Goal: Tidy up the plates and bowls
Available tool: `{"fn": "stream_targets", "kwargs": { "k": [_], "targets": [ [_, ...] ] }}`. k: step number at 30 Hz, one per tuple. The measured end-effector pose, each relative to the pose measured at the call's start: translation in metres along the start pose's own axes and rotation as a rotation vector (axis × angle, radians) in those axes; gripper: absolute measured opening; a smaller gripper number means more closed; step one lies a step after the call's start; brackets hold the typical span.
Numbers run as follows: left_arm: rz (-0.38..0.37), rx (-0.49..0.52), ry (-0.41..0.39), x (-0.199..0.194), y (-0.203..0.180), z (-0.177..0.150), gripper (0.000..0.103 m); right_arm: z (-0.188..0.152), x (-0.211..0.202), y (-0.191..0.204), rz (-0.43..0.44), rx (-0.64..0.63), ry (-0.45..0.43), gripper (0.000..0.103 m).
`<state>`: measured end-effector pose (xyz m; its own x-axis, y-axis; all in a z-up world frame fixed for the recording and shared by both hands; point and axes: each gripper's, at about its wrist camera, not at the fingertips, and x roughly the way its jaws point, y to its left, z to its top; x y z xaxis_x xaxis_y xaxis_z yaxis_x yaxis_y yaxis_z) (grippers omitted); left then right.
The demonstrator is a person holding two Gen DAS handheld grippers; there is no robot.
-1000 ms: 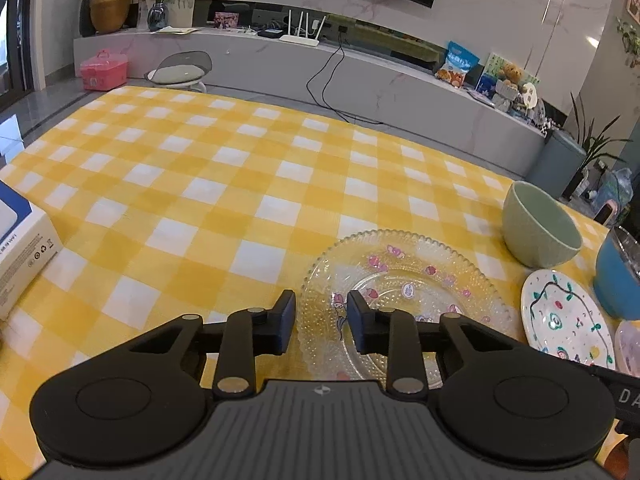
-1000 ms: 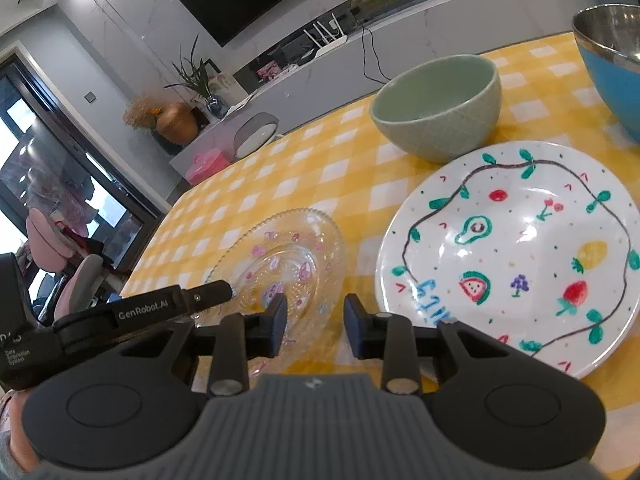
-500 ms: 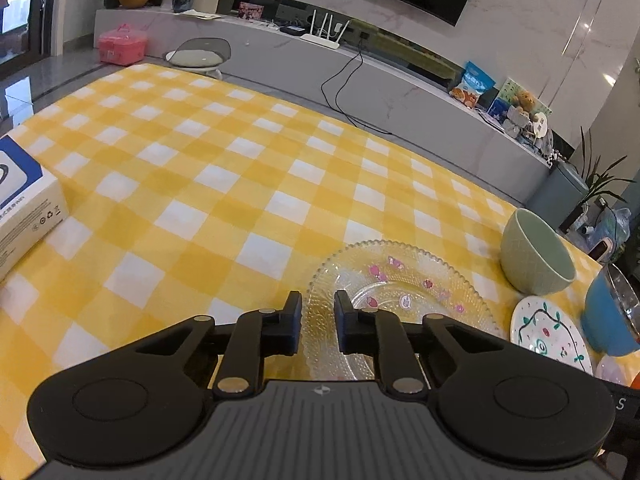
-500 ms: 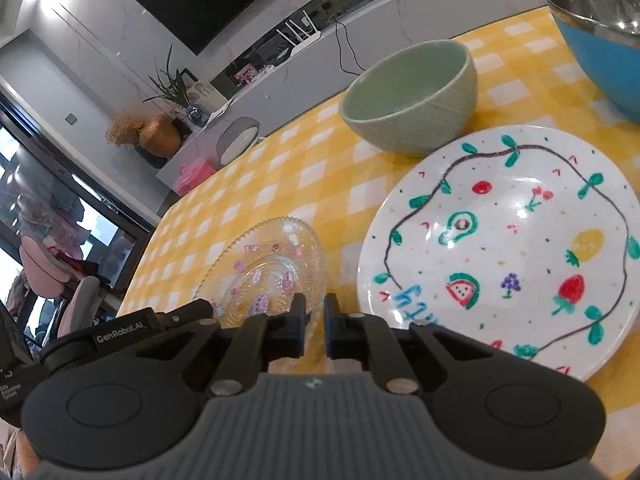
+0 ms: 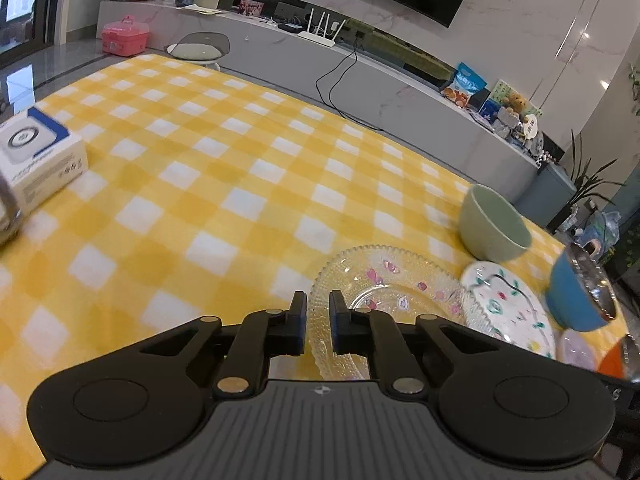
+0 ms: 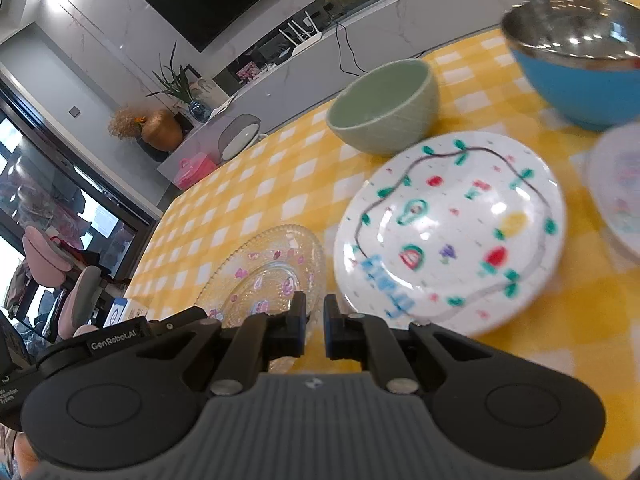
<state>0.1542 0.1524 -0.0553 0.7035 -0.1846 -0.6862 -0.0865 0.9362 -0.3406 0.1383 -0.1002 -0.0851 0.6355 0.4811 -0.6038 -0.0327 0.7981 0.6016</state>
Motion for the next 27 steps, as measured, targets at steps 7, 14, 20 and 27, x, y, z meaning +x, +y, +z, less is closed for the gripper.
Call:
{"fn": "stream_targets", "kwargs": {
  "k": [7,14,20,27],
  "targets": [
    [-0.028,-0.024,-0.010,-0.033,-0.023,-0.029,0.009,-0.023,-0.045,-0.020,-0.007,0.027,-0.001,0.006],
    [-0.053,-0.009,0.008,-0.058,-0.049,-0.063,0.009,-0.042,-0.094,-0.044,-0.025,0.051,0.011,0.007],
    [-0.078,-0.007,0.013,-0.074,-0.063,-0.088,0.009,-0.058,-0.130,-0.059,-0.037,0.073,0.015,0.007],
    [-0.082,0.000,0.021,-0.076,-0.065,-0.109,0.009,-0.070,-0.143,-0.071,-0.051,0.090,0.020,0.007]
  ]
}}
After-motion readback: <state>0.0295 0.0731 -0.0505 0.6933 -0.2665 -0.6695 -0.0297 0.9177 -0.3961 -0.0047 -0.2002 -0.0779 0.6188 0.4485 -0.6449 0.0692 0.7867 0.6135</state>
